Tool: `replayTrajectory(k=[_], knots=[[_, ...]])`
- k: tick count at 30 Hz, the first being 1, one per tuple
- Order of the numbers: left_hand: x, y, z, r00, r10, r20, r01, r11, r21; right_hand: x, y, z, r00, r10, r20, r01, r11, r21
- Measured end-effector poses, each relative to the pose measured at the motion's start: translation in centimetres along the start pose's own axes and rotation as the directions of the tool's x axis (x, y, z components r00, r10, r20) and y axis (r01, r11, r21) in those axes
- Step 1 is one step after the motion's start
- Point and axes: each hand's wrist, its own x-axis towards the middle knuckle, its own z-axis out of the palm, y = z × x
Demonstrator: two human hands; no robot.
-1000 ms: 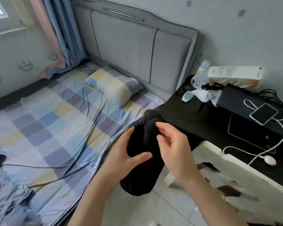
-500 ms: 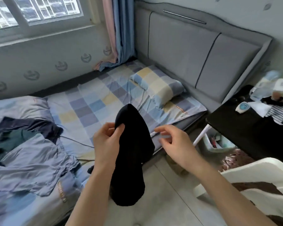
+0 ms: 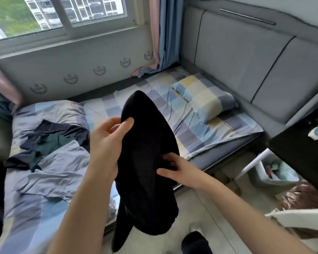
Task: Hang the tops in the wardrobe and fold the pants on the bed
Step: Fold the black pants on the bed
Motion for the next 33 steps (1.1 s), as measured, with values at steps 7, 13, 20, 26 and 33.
replayTrajectory(k=[7, 13, 20, 26, 33], knots=[[4.2, 1.1, 1.6, 0.997, -0.065, -0.033, 0.064, 0.997, -0.037, 4.6, 0.6, -2.9, 0.992, -0.122, -0.035, 0.122, 0.992, -0.018], [9.5, 1.6, 5.8, 0.990, -0.052, -0.131, 0.049, 0.998, -0.026, 9.4, -0.3, -6.9, 0.979, -0.182, -0.091, 0.179, 0.983, -0.041], [17.7, -0.3, 7.6, 0.963, 0.002, -0.271, 0.039, 0.988, 0.146, 11.1, -0.6, -12.2, 0.933, -0.280, -0.226, 0.273, 0.960, -0.066], [16.7, -4.0, 9.5, 0.926, -0.295, 0.234, 0.091, 0.779, 0.621, 15.4, -3.7, -15.5, 0.914, -0.195, -0.355, 0.250, 0.961, 0.115], [13.3, -7.7, 11.8, 0.823, -0.318, 0.470, 0.037, 0.856, 0.515, 21.5, -5.6, -18.1, 0.910, 0.382, -0.162, -0.076, 0.536, 0.841]])
